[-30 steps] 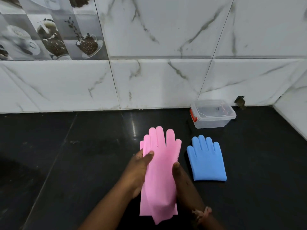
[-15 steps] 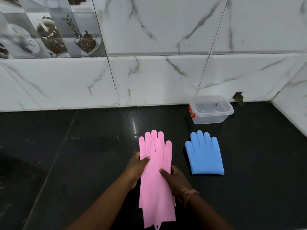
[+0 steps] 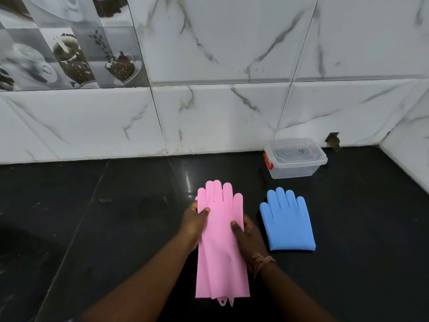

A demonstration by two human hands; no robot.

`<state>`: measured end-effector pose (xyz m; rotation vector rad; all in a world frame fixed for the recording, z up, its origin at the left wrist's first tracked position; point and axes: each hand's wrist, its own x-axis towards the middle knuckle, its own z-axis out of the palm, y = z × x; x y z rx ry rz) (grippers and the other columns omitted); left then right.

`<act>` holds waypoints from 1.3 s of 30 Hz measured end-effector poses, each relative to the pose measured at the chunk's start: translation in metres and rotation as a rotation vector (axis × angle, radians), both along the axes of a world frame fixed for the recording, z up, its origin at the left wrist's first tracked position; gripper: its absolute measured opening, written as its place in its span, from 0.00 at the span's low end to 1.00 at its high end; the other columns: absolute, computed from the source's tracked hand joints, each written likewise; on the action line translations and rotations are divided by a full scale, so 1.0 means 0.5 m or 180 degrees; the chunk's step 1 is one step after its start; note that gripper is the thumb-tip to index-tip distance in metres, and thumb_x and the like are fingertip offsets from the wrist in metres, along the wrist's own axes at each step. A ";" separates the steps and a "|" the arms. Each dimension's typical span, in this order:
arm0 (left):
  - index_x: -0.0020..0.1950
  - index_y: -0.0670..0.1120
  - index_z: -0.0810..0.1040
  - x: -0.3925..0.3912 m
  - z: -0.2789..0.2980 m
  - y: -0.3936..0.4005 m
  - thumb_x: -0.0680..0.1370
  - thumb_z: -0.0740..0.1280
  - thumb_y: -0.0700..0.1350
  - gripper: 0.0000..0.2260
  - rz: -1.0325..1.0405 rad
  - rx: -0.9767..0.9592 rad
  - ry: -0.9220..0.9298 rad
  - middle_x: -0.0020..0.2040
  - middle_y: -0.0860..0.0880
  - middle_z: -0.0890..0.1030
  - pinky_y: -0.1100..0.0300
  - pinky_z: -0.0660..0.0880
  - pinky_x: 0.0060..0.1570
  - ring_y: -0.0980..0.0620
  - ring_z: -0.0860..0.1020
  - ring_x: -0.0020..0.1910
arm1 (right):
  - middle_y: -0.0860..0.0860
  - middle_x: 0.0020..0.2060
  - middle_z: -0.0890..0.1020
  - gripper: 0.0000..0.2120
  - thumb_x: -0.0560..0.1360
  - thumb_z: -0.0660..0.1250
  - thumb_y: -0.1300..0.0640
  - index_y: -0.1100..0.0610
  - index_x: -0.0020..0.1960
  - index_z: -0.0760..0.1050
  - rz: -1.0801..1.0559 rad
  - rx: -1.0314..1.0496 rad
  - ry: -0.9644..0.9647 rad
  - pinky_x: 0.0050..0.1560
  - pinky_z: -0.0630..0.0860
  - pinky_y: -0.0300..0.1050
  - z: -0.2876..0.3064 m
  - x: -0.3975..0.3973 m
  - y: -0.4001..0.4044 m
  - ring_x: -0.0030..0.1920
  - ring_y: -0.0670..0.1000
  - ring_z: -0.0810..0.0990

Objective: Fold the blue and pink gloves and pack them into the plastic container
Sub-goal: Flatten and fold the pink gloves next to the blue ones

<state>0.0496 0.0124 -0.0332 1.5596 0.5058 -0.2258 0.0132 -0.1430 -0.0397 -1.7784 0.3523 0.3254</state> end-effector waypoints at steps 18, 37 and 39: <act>0.67 0.47 0.77 0.027 -0.034 0.023 0.82 0.68 0.47 0.14 -0.0024 0.0623 0.0095 0.59 0.49 0.83 0.50 0.80 0.57 0.49 0.81 0.54 | 0.49 0.74 0.67 0.32 0.78 0.64 0.44 0.50 0.77 0.56 0.0292 -0.0356 0.0290 0.70 0.67 0.51 -0.020 0.009 0.017 0.71 0.53 0.69; 0.46 0.44 0.77 -0.231 -0.054 0.030 0.73 0.77 0.38 0.10 -0.0446 0.0990 0.0661 0.45 0.41 0.86 0.40 0.84 0.48 0.39 0.86 0.46 | 0.52 0.39 0.84 0.05 0.74 0.71 0.59 0.53 0.45 0.75 0.0752 -0.0828 0.0775 0.41 0.76 0.43 -0.033 -0.110 -0.075 0.39 0.50 0.82; 0.45 0.43 0.78 -0.234 -0.058 0.033 0.73 0.78 0.37 0.09 -0.0307 0.0992 0.0564 0.44 0.39 0.86 0.37 0.84 0.44 0.37 0.86 0.44 | 0.52 0.37 0.83 0.05 0.73 0.72 0.58 0.54 0.41 0.76 0.0712 -0.0938 0.0738 0.39 0.75 0.41 -0.039 -0.114 -0.079 0.36 0.49 0.80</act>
